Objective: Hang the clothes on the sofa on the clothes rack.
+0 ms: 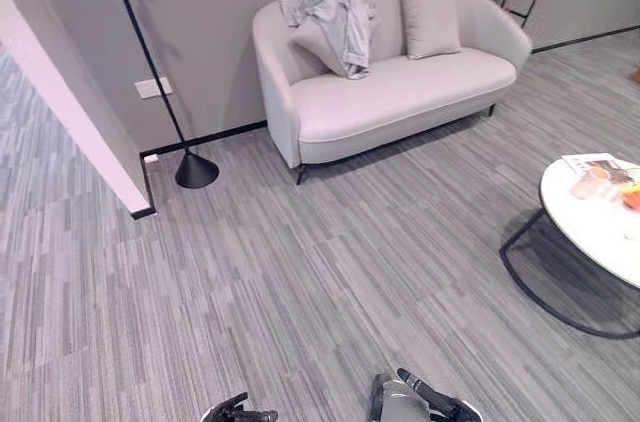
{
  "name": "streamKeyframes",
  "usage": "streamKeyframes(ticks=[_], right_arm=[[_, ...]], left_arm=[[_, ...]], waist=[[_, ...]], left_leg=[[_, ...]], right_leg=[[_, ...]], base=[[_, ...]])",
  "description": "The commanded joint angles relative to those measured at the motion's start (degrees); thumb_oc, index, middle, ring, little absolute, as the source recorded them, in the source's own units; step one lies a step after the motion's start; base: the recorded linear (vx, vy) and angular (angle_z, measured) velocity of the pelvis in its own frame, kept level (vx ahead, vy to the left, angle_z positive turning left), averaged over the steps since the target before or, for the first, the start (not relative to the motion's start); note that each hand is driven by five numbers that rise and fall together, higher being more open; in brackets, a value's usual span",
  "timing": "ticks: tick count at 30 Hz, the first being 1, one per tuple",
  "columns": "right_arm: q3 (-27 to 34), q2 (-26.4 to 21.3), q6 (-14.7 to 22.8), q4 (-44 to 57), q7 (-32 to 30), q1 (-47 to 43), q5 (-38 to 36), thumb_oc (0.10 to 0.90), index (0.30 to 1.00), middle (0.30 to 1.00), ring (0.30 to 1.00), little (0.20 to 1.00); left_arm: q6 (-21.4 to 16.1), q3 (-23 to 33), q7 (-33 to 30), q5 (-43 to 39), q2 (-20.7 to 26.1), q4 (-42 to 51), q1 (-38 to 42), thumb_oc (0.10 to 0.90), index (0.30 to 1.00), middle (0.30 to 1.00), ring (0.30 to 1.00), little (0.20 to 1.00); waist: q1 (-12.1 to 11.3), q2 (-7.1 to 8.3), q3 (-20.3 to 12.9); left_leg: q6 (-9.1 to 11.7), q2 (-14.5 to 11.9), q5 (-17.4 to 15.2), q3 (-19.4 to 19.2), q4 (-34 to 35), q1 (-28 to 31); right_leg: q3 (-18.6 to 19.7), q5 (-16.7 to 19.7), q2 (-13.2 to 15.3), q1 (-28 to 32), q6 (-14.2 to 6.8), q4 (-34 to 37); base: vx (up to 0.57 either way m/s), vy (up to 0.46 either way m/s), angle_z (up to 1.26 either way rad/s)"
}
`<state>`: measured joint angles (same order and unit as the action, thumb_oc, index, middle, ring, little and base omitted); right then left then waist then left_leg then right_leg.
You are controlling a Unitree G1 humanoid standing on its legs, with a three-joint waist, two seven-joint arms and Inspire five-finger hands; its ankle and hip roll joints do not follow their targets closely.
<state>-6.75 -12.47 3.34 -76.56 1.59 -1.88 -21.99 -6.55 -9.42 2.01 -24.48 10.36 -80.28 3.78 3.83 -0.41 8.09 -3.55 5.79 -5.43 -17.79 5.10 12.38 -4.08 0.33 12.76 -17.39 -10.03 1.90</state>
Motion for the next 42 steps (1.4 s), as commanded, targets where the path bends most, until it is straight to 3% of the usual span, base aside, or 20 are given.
streamKeyframes(ticks=[1, 6, 10, 12, 13, 15, 17, 19, 20, 22, 23, 25, 26, 27, 30, 32, 33, 34, 39, 42], right_arm=[[1.61, 0.68, -0.83, -4.64, 3.32, 3.27, -9.76, 0.8, 0.9, 0.9, 0.9, 0.9], [3.01, -1.09, 0.48, -6.89, 2.03, 3.32, -10.28, 0.8, 0.9, 0.9, 0.9, 0.9], [-4.6, -2.41, 1.21, -2.67, 0.45, 3.72, -1.24, 0.8, 0.9, 0.9, 0.9, 0.9], [-7.79, -3.61, 0.42, -1.69, -0.63, 2.76, 4.54, 0.8, 0.9, 0.9, 0.9, 0.9], [-8.09, -3.19, 0.56, -1.17, 0.4, 2.86, 3.49, 0.8, 0.9, 0.9, 0.9, 0.9], [-10.3, -1.77, 1.21, -0.99, 0.8, 1.97, 4.71, 0.8, 0.9, 0.9, 0.9, 0.9], [-11.82, -0.31, 1.22, 0.19, 1.19, 1.36, 5.77, 0.8, 0.9, 0.9, 0.9, 0.9], [-16.57, 1.48, 1.16, 4.85, 1.75, 0.99, 13.99, 0.8, 0.9, 0.9, 0.9, 0.9], [-17.11, 1.12, 1.3, 6.58, 1.41, 0.65, 15.55, 0.8, 0.9, 0.9, 0.9, 0.9], [-15.7, 0.67, 1.03, 7.62, 0.5, 0.2, 14.15, 0.8, 0.9, 0.9, 0.9, 0.9], [-15.12, 0.7, 1.12, 7.55, 0.32, 0.43, 13.09, 0.8, 0.9, 0.9, 0.9, 0.9], [-14.26, 0.06, 1.87, 9.52, -0.35, 0.86, 9.33, 0.8, 0.9, 0.9, 0.9, 0.9], [-13.66, -0.25, 1.6, 10.63, -0.85, 1.07, 8.59, 0.8, 0.9, 0.9, 0.9, 0.9], [-13.55, -0.17, 0.99, 11.25, -0.36, 1.47, 9.27, 0.8, 0.9, 0.9, 0.9, 0.9], [-13.8, -0.72, 0.58, 14.1, 0.06, 2.0, 11.18, 0.8, 0.9, 0.9, 0.9, 0.9], [-15.18, -2.04, 0.8, 18.79, -1.48, 1.07, 14.56, 0.8, 0.9, 0.9, 0.9, 0.9], [-14.83, -5.71, 1.29, 28.0, -3.7, 2.21, 17.94, 0.8, 0.9, 0.9, 0.9, 0.9], [-9.36, -11.23, 2.34, 44.16, -8.4, 5.74, 20.48, 0.8, 0.9, 0.9, 0.9, 0.9], [-4.46, -14.62, 3.57, 57.02, -10.92, 7.97, 24.17, 0.8, 0.9, 0.9, 0.9, 0.9], [-2.61, -14.35, 3.94, 62.22, -11.12, 10.59, 26.09, 0.8, 0.9, 0.9, 0.9, 0.9]], left_arm=[[-3.05, 0.65, 1.49, 0.76, -1.8, -1.65, 3.44, 0.8, 0.9, 0.9, 0.9, 0.9], [-3.4, 0.2, 1.0, -1.73, -2.95, -1.32, 3.03, 0.8, 0.9, 0.9, 0.9, 0.9], [-3.12, -3.73, 1.04, -0.39, -3.64, 3.63, 3.34, 0.8, 0.9, 0.9, 0.9, 0.9], [-3.41, -5.5, 1.1, 0.59, -3.45, 5.41, 3.26, 0.8, 0.9, 0.9, 0.9, 0.9], [-3.42, -4.13, 0.79, 0.01, -3.23, 4.11, 2.57, 0.8, 0.9, 0.9, 0.9, 0.9], [-2.82, -0.14, 0.71, -0.01, -2.25, 0.75, 0.71, 0.8, 0.9, 0.9, 0.9, 0.9], [-2.11, 3.21, 0.98, -0.18, -1.58, -0.99, -1.7, 0.8, 0.9, 0.9, 0.9, 0.9], [-1.76, 4.8, 0.22, 2.31, -0.97, -2.01, -3.5, 0.8, 0.9, 0.9, 0.9, 0.9], [-2.16, 3.92, -0.15, 2.8, -0.94, -1.14, -3.05, 0.8, 0.9, 0.9, 0.9, 0.9], [-2.49, 1.35, -0.73, 2.19, -0.75, 2.41, -1.35, 0.8, 0.9, 0.9, 0.9, 0.9], [-2.53, 0.82, -0.77, 2.08, -0.72, 2.96, -0.96, 0.8, 0.9, 0.9, 0.9, 0.9], [-3.73, -1.35, -2.03, 1.66, -0.51, 4.28, 0.94, 0.8, 0.9, 0.9, 0.9, 0.9], [-4.24, -0.89, -2.95, 2.56, -0.06, 3.53, 2.57, 0.8, 0.9, 0.9, 0.9, 0.9], [-4.15, 0.18, -3.44, 3.32, 0.21, 2.35, 2.47, 0.8, 0.9, 0.9, 0.9, 0.9], [-3.92, 1.68, -3.4, 4.03, 0.75, 1.37, 1.27, 0.8, 0.9, 0.9, 0.9, 0.9], [-4.16, 4.54, -4.72, 2.2, 0.52, 0.91, -1.18, 0.8, 0.9, 0.9, 0.9, 0.9], [-4.5, 5.04, -5.43, 0.32, -1.09, 2.72, -2.58, 0.8, 0.9, 0.9, 0.9, 0.9], [-5.42, 3.33, -6.45, 0.71, -1.5, 8.71, -3.75, 0.8, 0.9, 0.9, 0.9, 0.9], [-5.51, 5.21, -6.99, -1.93, -2.14, 10.63, -4.42, 0.8, 0.9, 0.9, 0.9, 0.9], [-5.08, 5.32, -7.09, 0.0, -2.74, 8.44, -4.38, 0.8, 0.9, 0.9, 0.9, 0.9]], waist=[[0.88, -1.03, -1.67], [1.24, -2.26, -3.91], [-1.36, 0.82, -3.75], [-3.83, 2.07, -1.61], [-4.64, 2.3, -1.74], [-6.3, 0.72, -1.7], [-8.49, 0.09, -2.31], [-10.32, 2.81, -4.86], [-9.5, 2.7, -4.89], [-7.59, 1.73, -4.06], [-7.25, 1.44, -3.86], [-5.57, -0.61, -3.42], [-5.19, -0.33, -3.57], [-4.96, 0.44, -3.5], [-4.88, 1.99, -3.94], [-5.72, 2.71, -3.92], [-5.88, 3.14, -2.97], [-5.05, 4.33, 0.05], [-3.9, 3.52, -0.53], [-2.3, 2.5, -1.73]], left_leg=[[3.69, -4.67, -5.19, 1.43, -0.1, 5.86], [7.42, -12.81, 6.05, 3.63, -7.78, 4.67], [8.86, -23.12, 19.86, 2.51, -39.51, -7.2], [7.48, -16.81, 11.33, 2.47, -41.69, -20.79], [6.69, -12.1, 10.41, 2.24, -31.26, -22.55], [7.95, -6.47, 15.35, -0.21, -6.53, -23.73], [6.47, -5.04, 14.13, 0.96, -7.03, -22.27], [1.55, -1.97, 8.45, -1.42, -7.07, -15.56], [0.21, -0.75, 7.83, -2.02, -4.74, -12.54], [-1.89, -0.12, 6.99, -1.26, -0.25, -7.05], [-2.06, -0.05, 6.62, -0.54, -0.1, -6.27], [-0.33, -2.13, 5.15, 3.44, -1.2, -4.98], [0.64, -3.33, 3.56, 4.87, -2.39, -5.91], [1.33, -4.17, 1.18, 7.12, -4.24, -4.51], [2.45, -5.28, -0.75, 9.33, -6.18, -3.17], [5.05, -10.4, 2.1, 10.93, -11.24, -3.5], [5.28, -12.44, 7.38, 12.86, -25.8, -11.06], [5.86, -17.9, 9.27, 6.5, -37.52, -20.48], [9.13, -19.29, 13.59, -0.82, -9.53, -16.56], [9.21, -18.76, 12.5, -1.66, -6.77, -14.73]], right_leg=[[-0.58, 11.11, 0.59, 5.4, -1.76, 3.1], [-1.84, 7.64, -5.42, 7.58, 2.12, -2.62], [-7.37, 0.02, -10.53, 21.62, 9.57, 3.1], [-6.43, -2.17, -10.36, 25.35, 10.09, 3.1], [-6.5, -2.42, -9.76, 26.03, 9.21, 3.1], [-7.88, -4.39, -12.12, 29.3, 9.19, 2.65], [-6.55, -8.69, -13.91, 30.29, 9.82, -3.52], [-9.03, -4.42, -11.06, 29.39, 2.69, -20.46], [-12.21, 3.26, -6.62, 24.89, -2.64, -32.74], [-14.67, 5.64, -0.52, 17.8, -3.18, -46.56], [-14.98, 4.18, 0.49, 16.39, -2.33, -46.38], [-12.12, -3.61, -1.71, 14.57, 3.44, -24.31], [-1.02, 1.99, -2.22, 14.05, 3.3, -6.06], [2.77, 7.49, 1.67, 12.12, 1.83, -0.87], [1.27, 7.88, 2.87, 14.14, 0.93, -0.54], [0.9, 4.03, -1.86, 14.06, 2.03, -5.12], [-2.21, 2.67, -4.19, 17.84, 4.81, -2.09], [-6.22, -1.47, -6.56, 23.81, 7.96, -0.44], [-11.03, -3.72, -4.86, 25.02, 6.23, -1.17], [-11.83, -4.06, -4.49, 25.49, 5.29, -1.64]], base=[[0.57, -0.464, 0.11], [0.42, -0.53, 0.34], [0.55, -0.875, 0.4], [0.43, -0.571, 0.78], [0.41, -0.193, 0.47], [0.6, -0.258, -0.74], [0.84, -0.254, -0.61], [1.03, -0.147, 0.75], [0.47, 0.015, 0.56], [0.41, -0.011, 0.19], [0.4, -0.177, 0.28], [0.39, -0.49, 1.13], [0.52, -0.79, 1.34], [0.47, -0.717, 0.98], [0.37, -0.588, 1.01], [0.52, -1.106, 0.79], [0.5, -1.151, 0.96], [0.44, -0.97, 0.8], [0.22, -0.072, 0.33], [0.18, 0.134, -0.44]])
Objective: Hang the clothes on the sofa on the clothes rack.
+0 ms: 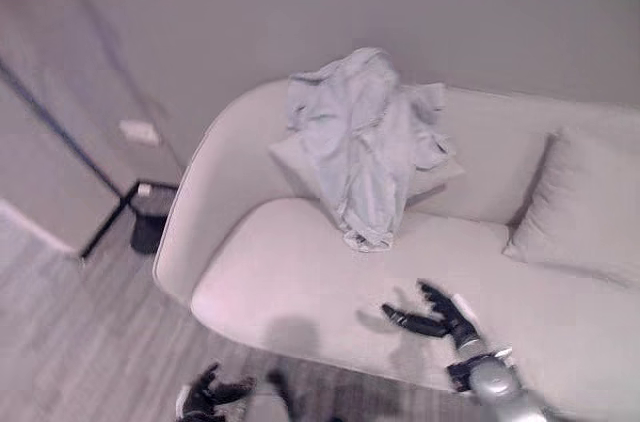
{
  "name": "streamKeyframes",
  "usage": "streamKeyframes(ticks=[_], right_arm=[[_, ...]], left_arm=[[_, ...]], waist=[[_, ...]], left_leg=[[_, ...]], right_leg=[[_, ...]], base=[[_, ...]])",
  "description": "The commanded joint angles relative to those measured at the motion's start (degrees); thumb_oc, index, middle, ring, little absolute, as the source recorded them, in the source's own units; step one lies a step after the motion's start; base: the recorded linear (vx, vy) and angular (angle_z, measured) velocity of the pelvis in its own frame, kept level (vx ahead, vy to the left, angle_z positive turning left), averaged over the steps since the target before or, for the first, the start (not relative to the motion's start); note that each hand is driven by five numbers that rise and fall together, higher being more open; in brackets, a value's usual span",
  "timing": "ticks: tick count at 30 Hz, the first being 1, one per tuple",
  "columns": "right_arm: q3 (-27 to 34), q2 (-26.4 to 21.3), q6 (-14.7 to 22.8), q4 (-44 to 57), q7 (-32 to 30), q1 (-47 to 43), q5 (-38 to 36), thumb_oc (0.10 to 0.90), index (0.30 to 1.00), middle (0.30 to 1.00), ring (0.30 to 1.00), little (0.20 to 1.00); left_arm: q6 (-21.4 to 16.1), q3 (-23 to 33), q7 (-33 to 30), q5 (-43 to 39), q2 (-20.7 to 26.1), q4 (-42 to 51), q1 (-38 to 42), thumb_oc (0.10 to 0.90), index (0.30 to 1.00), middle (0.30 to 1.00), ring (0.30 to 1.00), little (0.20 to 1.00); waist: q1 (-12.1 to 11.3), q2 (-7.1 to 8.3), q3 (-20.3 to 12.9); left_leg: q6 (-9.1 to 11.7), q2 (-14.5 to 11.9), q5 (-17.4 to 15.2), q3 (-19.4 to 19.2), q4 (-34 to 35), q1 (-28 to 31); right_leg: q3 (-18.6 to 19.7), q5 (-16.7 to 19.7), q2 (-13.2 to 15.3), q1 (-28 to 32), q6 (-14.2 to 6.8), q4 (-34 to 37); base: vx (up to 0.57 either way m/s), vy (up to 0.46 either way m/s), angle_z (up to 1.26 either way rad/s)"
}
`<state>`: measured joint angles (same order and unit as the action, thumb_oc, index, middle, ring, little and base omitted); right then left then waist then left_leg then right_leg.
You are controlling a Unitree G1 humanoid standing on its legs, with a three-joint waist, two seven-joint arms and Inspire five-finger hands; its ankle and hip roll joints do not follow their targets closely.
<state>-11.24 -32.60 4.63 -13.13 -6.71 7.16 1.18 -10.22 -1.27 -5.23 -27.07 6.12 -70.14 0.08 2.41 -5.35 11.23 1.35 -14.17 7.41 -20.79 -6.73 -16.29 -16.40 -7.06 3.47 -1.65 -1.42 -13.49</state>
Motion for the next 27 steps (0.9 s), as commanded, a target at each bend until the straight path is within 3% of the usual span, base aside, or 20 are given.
streamKeyframes(ticks=[1, 15, 23, 25, 27], right_arm=[[2.75, 5.97, 2.97, 0.83, -3.27, 2.78, 3.34, 0.8, 0.9, 0.9, 0.9, 0.9], [1.35, 8.81, 3.12, 5.1, -3.37, 4.61, 6.74, 0.8, 0.9, 0.9, 0.9, 0.9], [6.91, 4.58, 3.15, 9.09, -9.93, 1.34, 18.26, 0.8, 0.9, 0.9, 0.9, 0.9], [9.72, 1.58, 2.73, 11.02, -13.94, -3.59, 23.68, 0.8, 0.9, 0.9, 0.9, 0.9], [10.08, 0.86, 1.69, 9.26, -15.56, -7.11, 24.34, 0.8, 0.9, 0.9, 0.9, 0.9]], left_arm=[[-1.35, -2.97, -0.11, 3.63, 1.4, -2.05, -0.6, 0.8, 0.9, 0.9, 0.9, 0.9], [-1.71, -0.16, -1.32, 5.4, 2.75, -2.59, -0.59, 0.8, 0.9, 0.9, 0.9, 0.9], [-1.18, -0.37, -0.87, 11.11, 2.83, -3.73, -2.68, 0.8, 0.9, 0.9, 0.9, 0.9], [-1.1, -1.1, -0.61, 13.51, 3.67, -3.93, -3.1, 0.8, 0.9, 0.9, 0.9, 0.9], [-1.0, -1.5, -0.68, 14.07, 4.21, -3.46, -2.98, 0.8, 0.9, 0.9, 0.9, 0.9]], waist=[[-0.44, 7.35, -5.36], [-0.99, 8.12, -7.06], [-2.35, 8.94, -7.88], [-3.85, 9.43, -8.16], [-4.8, 9.81, -8.16]], left_leg=[[4.55, 1.48, -0.31, 0.94, 4.97, 14.14], [2.42, 6.31, -2.91, -1.93, 9.28, 17.99], [1.36, 7.63, -3.73, -1.08, 11.22, 18.83], [0.95, 8.14, -4.21, -0.12, 11.68, 18.56], [0.79, 8.39, -4.32, 0.65, 11.68, 18.01]], right_leg=[[0.36, 3.3, 5.1, 9.87, -3.34, 13.51], [0.09, 6.81, 9.61, 9.87, -6.89, 15.43], [-1.61, 8.12, 10.39, 10.08, -8.37, 16.18], [-2.62, 8.4, 10.75, 10.12, -8.72, 16.11], [-3.41, 8.65, 10.88, 10.02, -8.91, 16.24]], base=[[0.15, 0.115, 0.27], [0.06, 0.116, 0.18], [0.02, 0.067, 0.1], [0.04, 0.072, 0.09], [0.03, 0.052, 0.16]])
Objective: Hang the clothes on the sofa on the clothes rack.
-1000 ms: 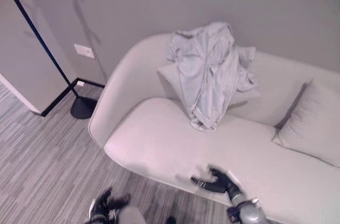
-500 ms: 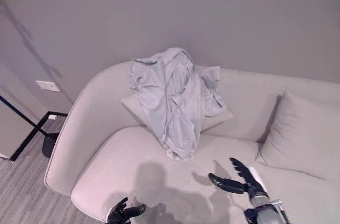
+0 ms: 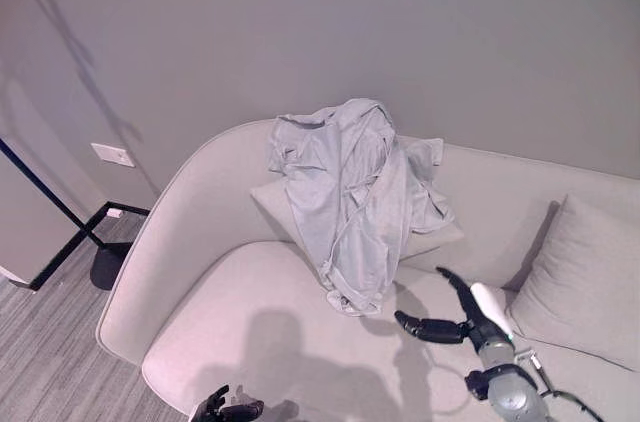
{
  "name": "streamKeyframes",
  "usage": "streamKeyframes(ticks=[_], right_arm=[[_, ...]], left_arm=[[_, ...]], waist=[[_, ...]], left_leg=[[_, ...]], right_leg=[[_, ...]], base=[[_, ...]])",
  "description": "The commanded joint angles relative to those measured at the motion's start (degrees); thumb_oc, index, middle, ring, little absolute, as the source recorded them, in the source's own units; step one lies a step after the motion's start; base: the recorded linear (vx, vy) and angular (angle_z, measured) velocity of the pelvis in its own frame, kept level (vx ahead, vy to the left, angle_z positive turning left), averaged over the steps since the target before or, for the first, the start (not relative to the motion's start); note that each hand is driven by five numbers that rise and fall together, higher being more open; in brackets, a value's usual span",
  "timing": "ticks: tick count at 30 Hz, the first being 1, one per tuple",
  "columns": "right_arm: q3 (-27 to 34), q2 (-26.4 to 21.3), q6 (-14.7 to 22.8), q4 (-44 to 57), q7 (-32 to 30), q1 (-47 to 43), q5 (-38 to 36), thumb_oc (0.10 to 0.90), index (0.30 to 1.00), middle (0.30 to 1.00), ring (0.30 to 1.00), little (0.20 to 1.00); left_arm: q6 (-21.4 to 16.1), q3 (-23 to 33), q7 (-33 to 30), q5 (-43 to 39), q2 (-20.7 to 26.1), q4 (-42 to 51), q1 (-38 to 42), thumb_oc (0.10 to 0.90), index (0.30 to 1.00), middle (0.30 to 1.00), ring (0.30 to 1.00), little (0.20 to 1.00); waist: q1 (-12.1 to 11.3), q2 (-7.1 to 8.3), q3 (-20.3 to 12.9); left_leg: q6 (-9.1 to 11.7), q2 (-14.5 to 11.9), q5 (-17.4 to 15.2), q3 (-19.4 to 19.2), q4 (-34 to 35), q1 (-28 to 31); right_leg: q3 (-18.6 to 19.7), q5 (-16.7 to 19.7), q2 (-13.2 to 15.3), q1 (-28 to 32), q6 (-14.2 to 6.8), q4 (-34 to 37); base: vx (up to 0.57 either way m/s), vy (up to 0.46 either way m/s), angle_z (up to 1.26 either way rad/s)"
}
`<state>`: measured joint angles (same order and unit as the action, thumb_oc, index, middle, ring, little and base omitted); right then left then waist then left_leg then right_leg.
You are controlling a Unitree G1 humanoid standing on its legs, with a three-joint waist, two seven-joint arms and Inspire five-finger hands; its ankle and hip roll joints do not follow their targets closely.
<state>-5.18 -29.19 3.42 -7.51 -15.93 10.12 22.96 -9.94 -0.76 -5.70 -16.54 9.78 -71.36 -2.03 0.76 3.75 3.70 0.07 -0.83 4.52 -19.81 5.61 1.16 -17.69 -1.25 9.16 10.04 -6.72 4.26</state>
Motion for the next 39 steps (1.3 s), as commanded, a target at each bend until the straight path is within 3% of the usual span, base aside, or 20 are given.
streamKeyframes(ticks=[1, 5, 7, 16, 24, 25, 27, 32, 39], right_arm=[[4.23, -2.94, 2.18, 2.39, -7.49, -12.15, 2.57, 0.8, 0.9, 0.9, 0.9, 0.9], [4.25, -3.49, 0.3, -4.76, -11.7, -19.84, 0.82, 0.8, 0.9, 0.9, 0.9, 0.9], [3.62, -4.86, -0.84, -11.31, -14.8, -26.22, -0.81, 0.8, 0.9, 0.9, 0.9, 0.9], [-2.0, -10.48, -0.7, -32.54, -21.54, -46.57, -7.84, 0.8, 0.9, 0.9, 0.9, 0.9], [-7.45, -12.48, -2.62, -43.22, -23.84, -57.55, -9.28, 0.8, 0.9, 0.9, 0.9, 0.9], [-8.32, -12.2, -2.92, -44.78, -23.3, -58.43, -9.73, 0.59, 0.585, 0.585, 0.585, 0.585], [-9.24, -11.69, -3.14, -46.32, -22.57, -59.23, -10.24, 0.4, 0.3, 0.3, 0.3, 0.3], [-11.29, -7.99, -3.05, -46.16, -19.36, -56.07, -10.66, 0.4, 0.3, 0.3, 0.3, 0.3], [-7.32, -8.29, -2.5, -30.36, -18.16, -45.83, -6.25, 0.4, 0.3, 0.3, 0.3, 0.3]], left_arm=[[-1.29, -2.38, -0.3, 3.63, 0.95, -2.31, -0.84, 0.8, 0.9, 0.9, 0.9, 0.9], [-1.01, -3.8, -0.63, 4.12, 1.94, -1.96, -0.02, 0.8, 0.9, 0.9, 0.9, 0.9], [-1.14, -5.43, -0.67, 4.27, 2.89, -0.97, 0.27, 0.8, 0.9, 0.9, 0.9, 0.9], [-1.94, -7.85, -1.49, 3.54, 5.32, -1.8, 2.64, 0.8, 0.9, 0.9, 0.9, 0.9], [-2.83, -12.26, -2.85, 4.28, 5.92, 0.65, 5.72, 0.8, 0.9, 0.9, 0.9, 0.9], [-2.93, -12.81, -3.02, 4.28, 5.89, 1.24, 6.11, 0.8, 0.9, 0.9, 0.9, 0.9], [-2.99, -13.2, -3.16, 4.15, 5.74, 1.7, 6.57, 0.8, 0.9, 0.9, 0.9, 0.9], [-3.28, -13.52, -4.06, 3.77, 5.05, 2.22, 7.65, 0.8, 0.9, 0.9, 0.9, 0.9], [-2.3, -10.93, -4.95, 6.74, 4.32, 0.47, 6.42, 0.8, 0.9, 0.9, 0.9, 0.9]], waist=[[-3.86, 0.97, -0.65], [-6.03, 1.65, -0.07], [-8.2, 1.77, 0.97], [-12.15, 1.06, 3.62], [-13.51, 0.04, 5.71], [-13.66, -0.21, 5.89], [-13.65, -0.43, 5.99], [-12.86, -1.03, 5.28], [-9.4, -1.49, 4.19]], left_leg=[[2.02, -4.83, -1.5, 0.1, -0.64, 0.19], [1.82, -4.37, -1.33, 1.8, -0.68, -2.17], [1.78, -3.84, -1.2, 3.44, -1.01, -4.71], [1.33, -1.88, -1.15, 7.24, -2.58, -12.09], [0.63, -0.15, -2.18, 9.1, -5.67, -16.04], [0.59, 0.08, -2.24, 9.38, -6.05, -16.57], [0.56, 0.31, -2.31, 9.58, -6.27, -16.97], [0.28, 1.49, -2.66, 10.15, -6.23, -18.06], [-0.76, 2.43, -3.77, 8.87, -4.54, -14.61]], right_leg=[[-2.53, 3.0, 5.28, -1.68, -3.67, -1.34], [-4.24, 3.42, 5.6, -2.38, -3.87, -0.92], [-5.65, 3.72, 5.95, -3.25, -4.07, -0.93], [-9.72, 4.27, 7.38, -6.43, -4.33, -2.71], [-11.35, 6.43, 8.92, -8.54, -4.69, -5.72], [-11.63, 6.42, 8.99, -8.59, -4.68, -5.69], [-12.0, 6.61, 9.03, -8.55, -4.76, -5.5], [-13.05, 7.81, 9.7, -8.68, -5.34, -5.02], [-12.29, 8.71, 11.81, -9.49, -5.88, -8.8]], base=[[0.03, 0.052, 0.19], [0.01, 0.032, 0.26], [0.0, 0.042, 0.44], [0.03, 0.057, 0.31], [0.04, 0.059, 0.15], [0.01, 0.046, 0.07], [0.02, 0.031, 0.07], [0.03, 0.033, 0.01], [0.03, 0.055, -0.04]])
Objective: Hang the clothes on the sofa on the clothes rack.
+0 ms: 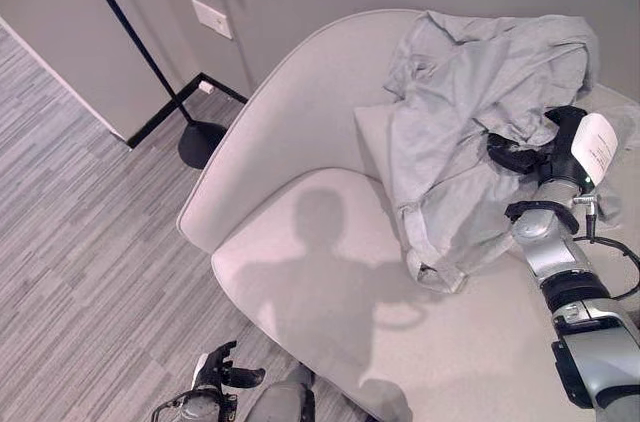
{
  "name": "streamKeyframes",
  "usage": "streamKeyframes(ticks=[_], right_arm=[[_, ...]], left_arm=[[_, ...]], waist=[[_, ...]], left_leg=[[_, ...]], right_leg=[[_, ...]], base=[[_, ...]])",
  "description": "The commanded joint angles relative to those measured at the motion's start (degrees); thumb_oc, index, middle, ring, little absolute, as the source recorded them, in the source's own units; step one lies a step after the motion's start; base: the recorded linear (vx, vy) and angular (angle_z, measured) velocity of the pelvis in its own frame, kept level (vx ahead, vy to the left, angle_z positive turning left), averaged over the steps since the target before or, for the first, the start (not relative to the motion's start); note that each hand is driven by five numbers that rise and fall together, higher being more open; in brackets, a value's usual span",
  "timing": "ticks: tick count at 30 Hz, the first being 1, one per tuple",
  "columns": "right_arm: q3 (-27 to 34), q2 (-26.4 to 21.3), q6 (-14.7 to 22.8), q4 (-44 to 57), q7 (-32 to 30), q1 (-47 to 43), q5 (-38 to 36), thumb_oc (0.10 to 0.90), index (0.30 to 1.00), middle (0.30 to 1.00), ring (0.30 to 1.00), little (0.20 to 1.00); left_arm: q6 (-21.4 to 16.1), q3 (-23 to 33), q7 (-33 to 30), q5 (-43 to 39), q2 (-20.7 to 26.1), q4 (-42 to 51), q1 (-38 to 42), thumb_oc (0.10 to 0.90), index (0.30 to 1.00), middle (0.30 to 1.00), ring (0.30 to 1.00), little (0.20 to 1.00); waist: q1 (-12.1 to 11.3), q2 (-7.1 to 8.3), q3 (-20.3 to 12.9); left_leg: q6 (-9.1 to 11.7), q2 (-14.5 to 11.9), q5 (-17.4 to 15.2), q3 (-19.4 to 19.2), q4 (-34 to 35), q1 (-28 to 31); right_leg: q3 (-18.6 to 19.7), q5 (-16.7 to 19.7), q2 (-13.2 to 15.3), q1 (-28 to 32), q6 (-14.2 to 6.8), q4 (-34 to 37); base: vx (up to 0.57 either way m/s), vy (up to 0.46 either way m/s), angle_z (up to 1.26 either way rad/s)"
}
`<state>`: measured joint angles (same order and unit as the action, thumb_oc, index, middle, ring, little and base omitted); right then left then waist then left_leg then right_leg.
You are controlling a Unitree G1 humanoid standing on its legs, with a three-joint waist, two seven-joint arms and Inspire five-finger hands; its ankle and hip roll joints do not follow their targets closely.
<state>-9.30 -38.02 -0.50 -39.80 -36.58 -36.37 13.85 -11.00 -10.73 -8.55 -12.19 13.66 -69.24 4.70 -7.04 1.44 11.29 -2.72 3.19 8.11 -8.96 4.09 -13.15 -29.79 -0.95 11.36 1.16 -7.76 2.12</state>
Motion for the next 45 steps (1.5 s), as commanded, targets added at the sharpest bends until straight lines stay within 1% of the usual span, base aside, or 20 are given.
streamKeyframes(ticks=[1, 7, 12, 13, 15, 16, 17, 18, 19, 20, 21, 22, 29, 34, 35, 36, 37, 38, 39, 45], right_arm=[[-1.52, -0.08, 1.32, 4.09, 2.52, 2.45, 3.3, 0.4, 0.3, 0.3, 0.3, 0.3], [4.76, -3.23, 1.61, 10.96, 2.41, 8.09, 4.27, 0.4, 0.3, 0.3, 0.3, 0.3], [5.03, -6.66, 1.77, 10.86, 4.96, 8.48, 4.35, 0.4, 0.3, 0.3, 0.3, 0.3], [4.75, -7.54, 1.86, 10.47, 5.73, 8.59, 4.3, 0.405, 0.307, 0.307, 0.307, 0.307], [4.51, -8.05, 1.89, 10.12, 6.27, 8.61, 4.27, 0.439, 0.359, 0.359, 0.359, 0.359], [3.49, -9.07, 1.83, 9.03, 7.94, 8.59, 4.66, 0.552, 0.528, 0.528, 0.528, 0.528], [3.46, -9.08, 1.84, 9.0, 7.94, 8.55, 4.65, 0.584, 0.575, 0.575, 0.575, 0.575], [2.4, -9.82, 1.79, 7.58, 9.12, 8.66, 5.75, 0.692, 0.738, 0.738, 0.738, 0.738], [2.18, -9.95, 1.83, 7.15, 9.43, 8.74, 5.97, 0.692, 0.738, 0.738, 0.738, 0.738], [1.96, -10.0, 1.83, 6.78, 9.9, 9.08, 6.39, 0.78, 0.869, 0.869, 0.869, 0.869], [1.94, -10.0, 1.85, 6.77, 9.91, 9.09, 6.4, 0.747, 0.82, 0.82, 0.82, 0.82], [1.73, -9.96, 2.23, 6.04, 10.6, 10.16, 6.78, 0.4, 0.3, 0.3, 0.3, 0.3], [0.09, -9.45, 2.91, 3.56, 11.92, 10.71, 7.01, 0.4, 0.3, 0.3, 0.3, 0.3], [0.4, -6.42, 2.9, 3.07, 11.45, 10.96, 4.85, 0.4, 0.3, 0.3, 0.3, 0.3], [0.4, -6.4, 2.89, 3.07, 11.44, 10.96, 4.84, 0.442, 0.364, 0.364, 0.364, 0.364], [0.63, -5.34, 3.16, 3.28, 11.11, 10.94, 3.79, 0.577, 0.566, 0.566, 0.566, 0.566], [0.29, -3.88, 3.44, 3.54, 10.8, 10.77, 3.09, 0.671, 0.707, 0.707, 0.707, 0.707], [-0.03, -3.48, 3.44, 3.56, 10.67, 10.81, 3.24, 0.723, 0.785, 0.785, 0.785, 0.785], [-0.33, -2.99, 3.37, 3.27, 10.5, 10.75, 3.54, 0.8, 0.9, 0.9, 0.9, 0.9], [-1.5, -0.1, 3.03, 0.63, 9.56, 9.75, 2.45, 0.8, 0.9, 0.9, 0.9, 0.9]], left_arm=[[-1.12, -0.75, -2.11, 2.87, 0.36, -1.49, -0.67, 0.8, 0.9, 0.9, 0.9, 0.9], [-0.99, -0.44, -1.69, 5.08, 0.21, -0.94, -2.15, 0.8, 0.9, 0.9, 0.9, 0.9], [-1.19, -1.66, -0.54, 6.23, 0.21, 1.07, -3.15, 0.8, 0.9, 0.9, 0.9, 0.9], [-1.23, -2.0, -0.33, 6.5, 0.22, 1.35, -3.17, 0.8, 0.9, 0.9, 0.9, 0.9], [-1.29, -2.16, -0.22, 6.73, 0.23, 1.59, -3.31, 0.8, 0.9, 0.9, 0.9, 0.9], [-1.37, -2.48, 0.23, 7.24, 0.33, 1.98, -3.59, 0.8, 0.9, 0.9, 0.9, 0.9], [-1.37, -2.47, 0.23, 7.24, 0.31, 1.99, -3.6, 0.8, 0.9, 0.9, 0.9, 0.9], [-1.43, -2.8, 0.63, 8.12, 0.35, 1.91, -3.92, 0.8, 0.9, 0.9, 0.9, 0.9], [-1.44, -2.66, 0.73, 8.33, 0.31, 1.76, -4.05, 0.8, 0.9, 0.9, 0.9, 0.9], [-1.43, -2.51, 0.93, 8.74, 0.29, 1.55, -4.15, 0.8, 0.9, 0.9, 0.9, 0.9], [-1.45, -2.5, 0.93, 8.76, 0.28, 1.54, -4.18, 0.8, 0.9, 0.9, 0.9, 0.9], [-1.41, -1.63, 0.99, 9.12, 0.26, 0.66, -4.83, 0.8, 0.9, 0.9, 0.9, 0.9], [-1.46, -0.4, 1.3, 9.6, 0.42, -0.71, -6.08, 0.8, 0.9, 0.9, 0.9, 0.9], [-1.24, 0.56, 0.75, 9.68, 0.42, -1.92, -6.27, 0.8, 0.9, 0.9, 0.9, 0.9], [-1.25, 0.57, 0.75, 9.68, 0.44, -1.93, -6.26, 0.8, 0.9, 0.9, 0.9, 0.9], [-1.18, 0.6, 0.62, 9.66, 0.27, -2.17, -6.22, 0.8, 0.9, 0.9, 0.9, 0.9], [-1.12, 0.59, 0.43, 9.76, 0.11, -2.39, -6.15, 0.8, 0.9, 0.9, 0.9, 0.9], [-1.17, 0.61, 0.37, 9.9, 0.12, -2.39, -6.11, 0.8, 0.9, 0.9, 0.9, 0.9], [-1.24, 0.56, 0.29, 10.01, 0.09, -2.33, -6.16, 0.8, 0.9, 0.9, 0.9, 0.9], [-1.6, -0.69, -0.37, 10.61, -0.06, -1.12, -6.16, 0.8, 0.9, 0.9, 0.9, 0.9]], waist=[[-1.1, 0.83, -3.51], [0.8, 0.93, -4.68], [0.96, 1.46, -5.44], [1.08, 1.64, -5.65], [1.14, 1.76, -5.85], [1.22, 1.94, -6.23], [1.23, 1.92, -6.23], [1.3, 2.11, -6.54], [1.36, 2.13, -6.67], [1.42, 2.18, -6.85], [1.43, 2.17, -6.86], [1.45, 2.34, -7.25], [1.3, 2.49, -7.55], [1.29, 2.49, -7.46], [1.3, 2.52, -7.44], [1.3, 2.5, -7.37], [1.26, 2.46, -7.3], [1.21, 2.47, -7.26], [1.1, 2.43, -7.21], [0.59, 2.36, -7.1]], left_leg=[[1.87, -1.42, -7.39, -2.35, -2.44, 0.69], [1.16, -0.9, -7.98, -4.19, -0.28, 4.63], [1.12, -1.13, -8.26, -6.08, 0.6, 7.0], [1.21, -1.2, -8.24, -6.25, 0.67, 7.27], [1.27, -1.29, -8.23, -6.47, 0.81, 7.57], [1.4, -1.46, -8.27, -6.91, 0.91, 7.91], [1.4, -1.47, -8.27, -6.92, 0.91, 7.92], [1.5, -1.54, -8.35, -7.16, 0.91, 8.24], [1.52, -1.54, -8.43, -7.18, 0.91, 8.4], [1.54, -1.51, -8.52, -7.22, 0.91, 8.52], [1.54, -1.52, -8.53, -7.21, 0.91, 8.54], [1.67, -1.6, -8.69, -7.38, 0.91, 9.01], [1.66, -1.39, -8.98, -7.47, 0.91, 9.79], [1.44, -1.12, -9.27, -7.56, 0.91, 10.31], [1.44, -1.11, -9.27, -7.57, 0.91, 10.33], [1.36, -1.07, -9.36, -7.64, 0.91, 10.4], [1.24, -0.97, -9.5, -7.78, 0.91, 10.6], [1.19, -0.99, -9.58, -7.91, 0.91, 10.71], [1.15, -0.94, -9.63, -7.97, 0.91, 10.86], [1.09, -0.86, -9.77, -8.21, 0.91, 11.11]], right_leg=[[0.04, 8.51, 9.91, -0.6, -4.99, -7.35], [0.31, 9.43, 10.78, -0.49, -5.82, -8.55], [-0.17, 10.03, 10.6, 0.41, -6.24, -6.77], [-0.09, 10.24, 10.37, 0.69, -6.28, -6.11], [-0.15, 10.39, 10.21, 1.04, -6.33, -5.6], [-0.17, 10.71, 9.94, 1.48, -6.43, -4.62], [-0.17, 10.74, 9.92, 1.51, -6.43, -4.58], [-0.22, 10.88, 9.68, 1.93, -6.48, -4.0], [-0.27, 10.92, 9.6, 2.15, -6.51, -3.69], [-0.37, 11.0, 9.49, 2.39, -6.55, -3.4], [-0.4, 11.03, 9.46, 2.45, -6.55, -3.32], [-0.78, 11.38, 9.35, 3.16, -6.68, -2.65], [-0.79, 12.03, 9.32, 3.91, -6.79, -2.58], [-1.05, 12.7, 9.57, 4.1, -6.87, -3.29], [-1.04, 12.69, 9.58, 4.11, -6.87, -3.3], [-1.02, 12.84, 9.7, 4.03, -6.9, -3.42], [-1.05, 13.11, 9.92, 3.94, -6.91, -3.66], [-1.07, 13.18, 9.97, 3.94, -6.93, -3.71], [-1.11, 13.31, 10.03, 3.93, -6.95, -3.77], [-1.23, 13.67, 9.98, 4.18, -6.97, -3.25]], base=[[0.03, 0.066, -0.04], [0.01, 0.029, -0.14], [-0.02, -0.013, -0.23], [-0.02, -0.035, -0.14], [-0.01, -0.022, -0.15], [-0.02, -0.017, -0.09], [-0.03, -0.029, -0.11], [-0.01, -0.015, -0.11], [-0.02, -0.02, -0.15], [0.0, -0.008, -0.14], [-0.01, -0.021, -0.1], [-0.01, -0.016, -0.05], [0.0, 0.0, 0.0], [0.0, 0.0, 0.0], [0.0, 0.0, 0.0], [0.0, 0.0, 0.0], [0.01, 0.022, -0.03], [0.02, 0.02, -0.04], [0.02, 0.008, -0.1], [0.0, 0.001, -0.03]])
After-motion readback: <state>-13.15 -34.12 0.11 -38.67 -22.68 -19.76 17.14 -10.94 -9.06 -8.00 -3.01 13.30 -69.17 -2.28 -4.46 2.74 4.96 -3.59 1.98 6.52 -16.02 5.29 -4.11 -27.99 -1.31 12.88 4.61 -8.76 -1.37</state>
